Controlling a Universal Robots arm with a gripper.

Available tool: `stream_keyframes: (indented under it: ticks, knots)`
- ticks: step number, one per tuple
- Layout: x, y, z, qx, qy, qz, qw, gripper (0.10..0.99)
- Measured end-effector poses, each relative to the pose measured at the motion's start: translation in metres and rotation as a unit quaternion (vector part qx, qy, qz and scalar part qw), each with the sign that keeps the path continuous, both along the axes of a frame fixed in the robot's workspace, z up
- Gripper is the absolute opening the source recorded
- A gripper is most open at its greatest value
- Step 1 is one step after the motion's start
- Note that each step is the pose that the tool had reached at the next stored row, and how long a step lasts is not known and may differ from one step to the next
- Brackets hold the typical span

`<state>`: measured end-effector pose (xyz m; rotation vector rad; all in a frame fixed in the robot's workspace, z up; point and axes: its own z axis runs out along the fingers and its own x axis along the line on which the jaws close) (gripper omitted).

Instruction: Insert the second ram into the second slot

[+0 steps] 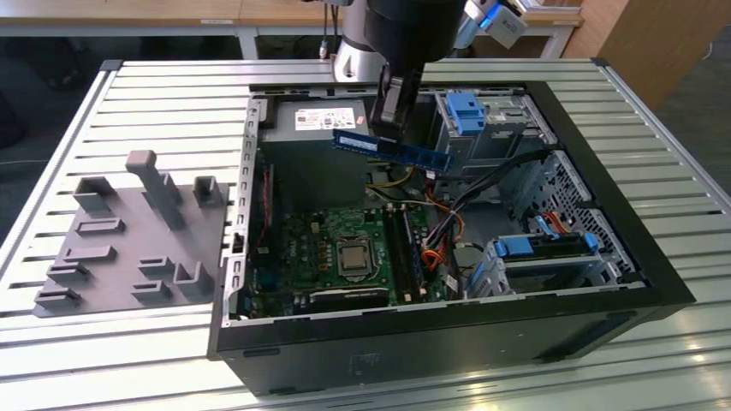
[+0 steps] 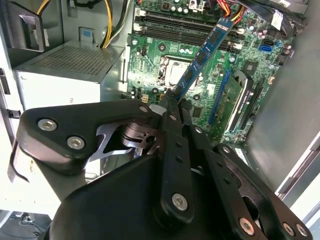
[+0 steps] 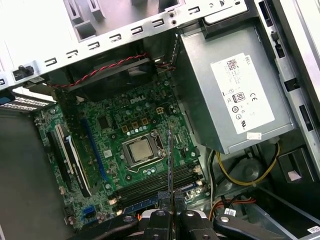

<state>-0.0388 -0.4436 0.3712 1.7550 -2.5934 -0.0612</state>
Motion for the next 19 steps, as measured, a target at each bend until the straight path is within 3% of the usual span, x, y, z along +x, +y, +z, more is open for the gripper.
stream_keyframes:
  ticks: [19]
  knots:
    - [0.0,0.0,0.0,0.0,0.0,-0.027,0.9996,0.137]
